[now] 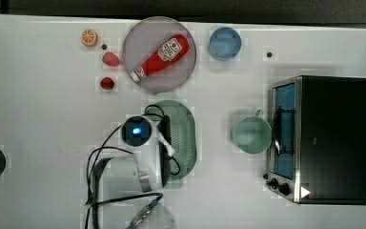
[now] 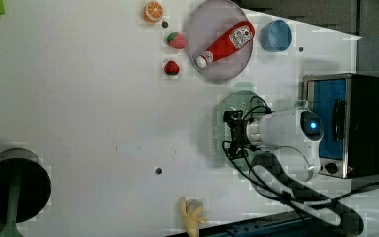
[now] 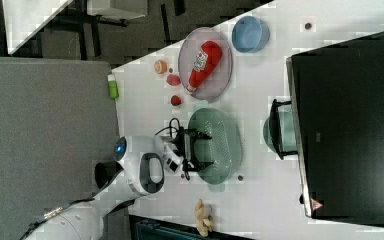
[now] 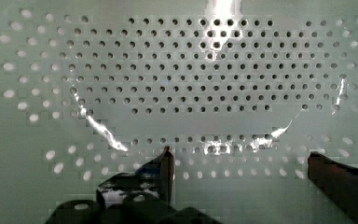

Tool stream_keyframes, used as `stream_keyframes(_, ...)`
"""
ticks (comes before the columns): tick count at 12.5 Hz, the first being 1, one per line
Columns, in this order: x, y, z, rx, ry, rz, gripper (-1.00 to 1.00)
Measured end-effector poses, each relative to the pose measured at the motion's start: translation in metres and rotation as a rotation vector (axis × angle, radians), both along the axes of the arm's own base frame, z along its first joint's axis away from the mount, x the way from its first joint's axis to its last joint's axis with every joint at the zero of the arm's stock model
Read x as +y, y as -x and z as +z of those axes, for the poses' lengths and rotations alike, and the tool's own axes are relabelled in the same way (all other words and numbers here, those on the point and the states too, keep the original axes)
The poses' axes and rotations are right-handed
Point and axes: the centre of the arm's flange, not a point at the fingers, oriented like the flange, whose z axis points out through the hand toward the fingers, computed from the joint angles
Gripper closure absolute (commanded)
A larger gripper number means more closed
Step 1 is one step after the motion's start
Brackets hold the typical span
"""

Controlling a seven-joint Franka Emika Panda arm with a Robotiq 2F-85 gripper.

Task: Drag strainer right to left.

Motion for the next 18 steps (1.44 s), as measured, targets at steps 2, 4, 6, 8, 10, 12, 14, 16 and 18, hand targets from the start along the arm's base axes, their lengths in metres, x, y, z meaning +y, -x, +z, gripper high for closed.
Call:
stream_keyframes(2,0.029,0.002,0.009,-0.016,-0.003,-0.012,-1.0)
stream_keyframes(4,0.058,-0.002,0.013,-0.03,-0.025,-0.024,-1.0)
stream_keyframes(6,0.077,-0.001,0.012,-0.046,-0.015,-0.024,-1.0)
stream_keyframes(8,0.091,0.004,0.004,-0.046,-0.016,-0.052,-1.0)
stream_keyframes(10,0.107,0.0,-0.002,-0.035,-0.037,-0.105,-1.0)
stream_keyframes(12,0.135,-0.007,0.007,-0.059,-0.069,-0.099,-1.0)
stream_keyframes(14,0.161,-0.011,0.012,-0.068,-0.085,-0.076,-1.0)
stream_keyframes(16,0.18,-0.012,0.009,-0.074,-0.094,-0.073,-1.0)
stream_keyframes(18,0.197,-0.009,0.0,-0.057,-0.098,-0.08,-1.0)
